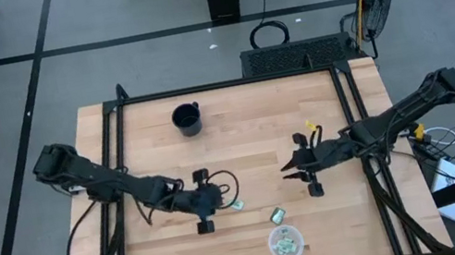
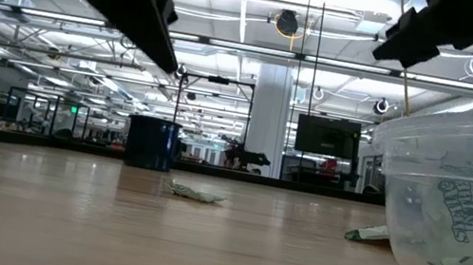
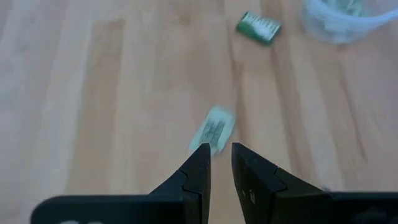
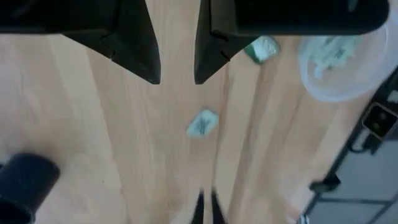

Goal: Pick and place items into bin
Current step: Put the white stevia packet into the bottom bin, then put the green trivia packet into the top bin

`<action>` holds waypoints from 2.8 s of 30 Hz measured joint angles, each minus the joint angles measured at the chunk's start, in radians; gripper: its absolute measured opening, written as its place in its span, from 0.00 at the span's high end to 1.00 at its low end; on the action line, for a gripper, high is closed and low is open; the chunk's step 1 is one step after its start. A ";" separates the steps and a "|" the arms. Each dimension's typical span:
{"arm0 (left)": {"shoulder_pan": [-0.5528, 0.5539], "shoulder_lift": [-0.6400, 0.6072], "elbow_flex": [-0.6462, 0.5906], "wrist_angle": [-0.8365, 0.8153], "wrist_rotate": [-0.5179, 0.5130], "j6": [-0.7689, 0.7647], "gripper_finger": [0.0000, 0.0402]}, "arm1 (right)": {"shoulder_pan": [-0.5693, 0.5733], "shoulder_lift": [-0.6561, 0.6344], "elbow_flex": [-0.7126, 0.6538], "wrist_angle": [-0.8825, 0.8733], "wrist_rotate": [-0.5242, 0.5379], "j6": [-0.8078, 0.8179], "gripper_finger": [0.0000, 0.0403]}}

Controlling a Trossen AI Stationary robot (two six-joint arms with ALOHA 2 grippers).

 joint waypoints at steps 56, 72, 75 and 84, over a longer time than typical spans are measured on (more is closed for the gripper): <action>-0.070 0.497 0.417 0.403 0.205 0.337 1.00 | -0.003 0.000 0.000 0.024 0.005 -0.101 0.78; -0.018 0.628 0.513 0.359 0.217 0.289 0.89 | -0.003 0.000 -0.091 0.034 0.004 -0.022 0.78; -0.016 0.614 0.513 0.361 0.215 0.291 0.87 | -0.003 0.001 -0.126 0.071 0.001 -0.023 0.78; -0.018 0.436 0.513 0.254 0.216 0.338 0.87 | 0.019 0.004 -0.209 0.230 -0.125 -0.041 0.77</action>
